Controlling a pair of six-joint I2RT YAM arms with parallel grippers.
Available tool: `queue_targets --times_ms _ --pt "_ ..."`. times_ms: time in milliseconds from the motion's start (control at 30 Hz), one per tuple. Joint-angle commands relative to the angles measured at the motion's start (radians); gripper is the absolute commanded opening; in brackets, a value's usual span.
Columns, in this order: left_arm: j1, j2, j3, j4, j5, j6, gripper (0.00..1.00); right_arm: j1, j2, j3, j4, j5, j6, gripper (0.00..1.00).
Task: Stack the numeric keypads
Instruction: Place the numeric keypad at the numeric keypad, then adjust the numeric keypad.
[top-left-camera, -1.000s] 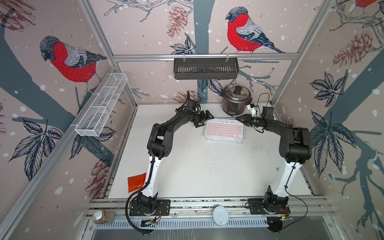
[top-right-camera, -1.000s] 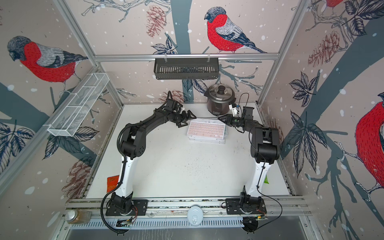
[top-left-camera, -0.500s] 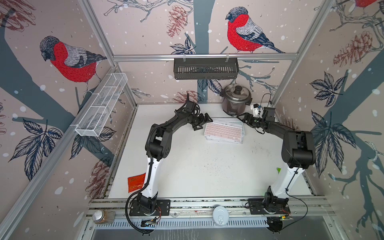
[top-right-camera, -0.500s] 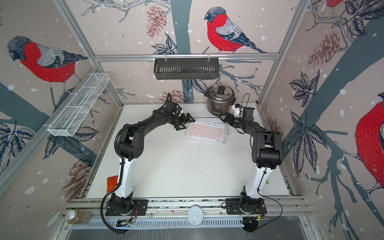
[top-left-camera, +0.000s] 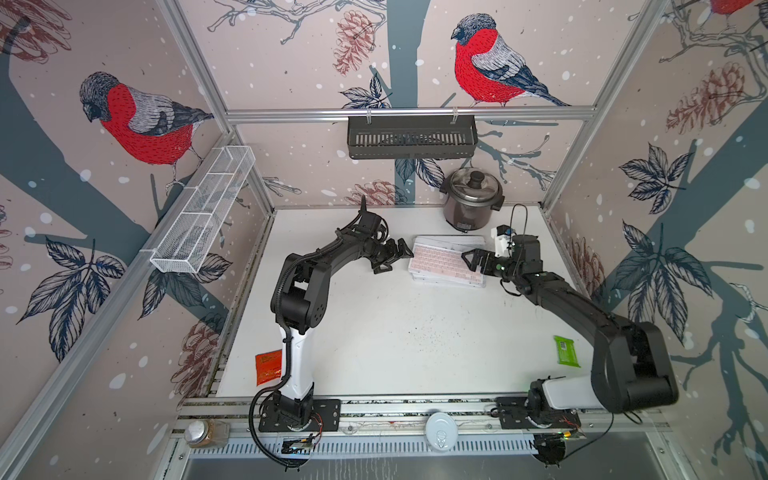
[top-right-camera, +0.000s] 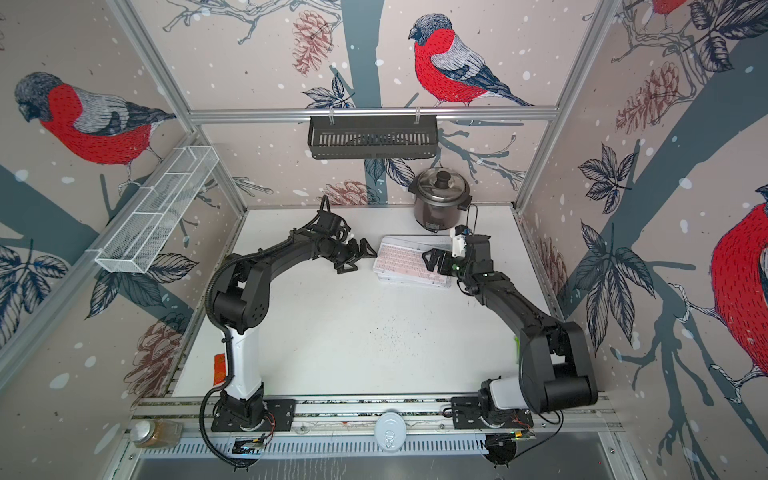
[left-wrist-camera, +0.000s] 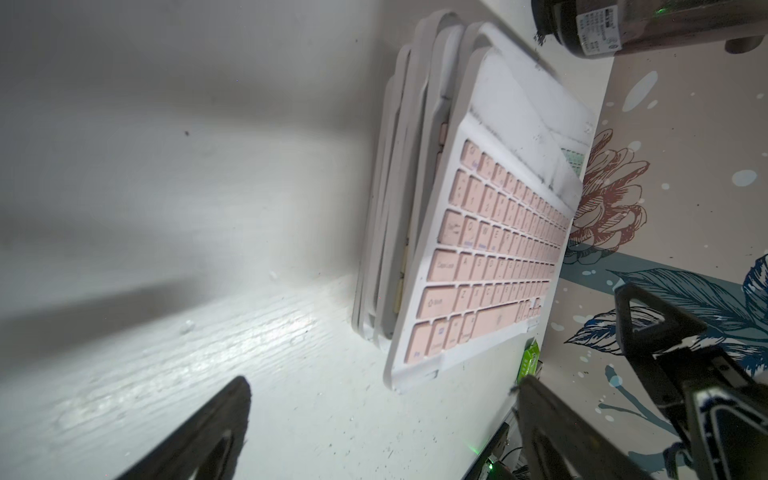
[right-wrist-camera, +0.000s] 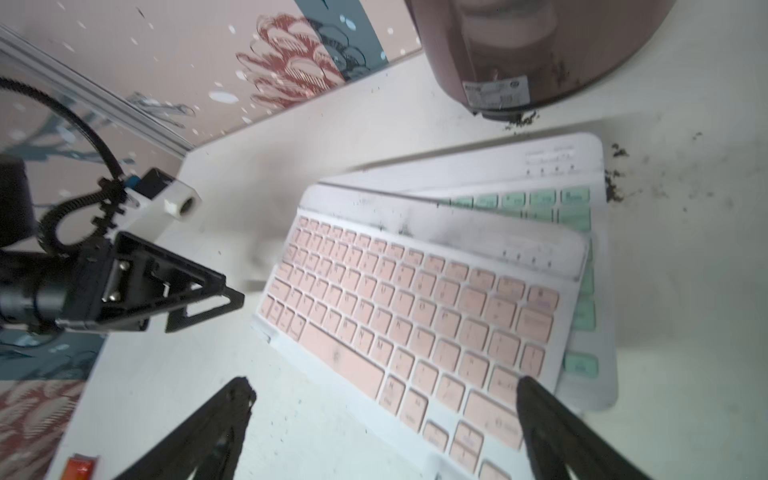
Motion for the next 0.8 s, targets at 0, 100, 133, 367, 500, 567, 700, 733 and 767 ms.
queue_targets --times_ms 0,100,133,367,500,567,700,733,767 --pt "-0.003 -0.025 -0.031 0.057 0.031 -0.020 0.99 0.074 -0.067 -0.048 -0.118 0.289 -0.050 1.00" --pt "-0.004 -0.030 -0.038 0.069 0.039 -0.028 0.99 0.173 -0.109 -0.092 -0.173 0.440 -0.017 1.00" --pt "-0.005 -0.029 -0.038 0.072 0.040 -0.035 0.99 0.200 -0.109 -0.098 -0.189 0.475 -0.003 1.00" --pt "-0.014 -0.011 -0.014 0.129 0.065 -0.095 0.99 0.323 -0.015 -0.092 -0.249 0.660 0.081 1.00" --pt "-0.028 0.004 0.006 0.131 0.071 -0.109 0.99 0.310 0.063 -0.051 -0.233 0.663 0.104 1.00" --pt "-0.032 0.007 0.006 0.138 0.073 -0.117 0.99 0.297 0.107 -0.023 -0.237 0.667 0.110 1.00" --pt "-0.040 0.011 0.012 0.136 0.078 -0.118 0.99 0.259 0.167 0.021 -0.233 0.661 0.109 1.00" --pt "-0.040 0.012 0.012 0.135 0.078 -0.119 0.99 0.248 0.176 0.029 -0.233 0.657 0.108 1.00" --pt "-0.040 0.013 0.012 0.134 0.078 -0.119 0.99 0.234 0.190 0.035 -0.231 0.649 0.108 1.00"
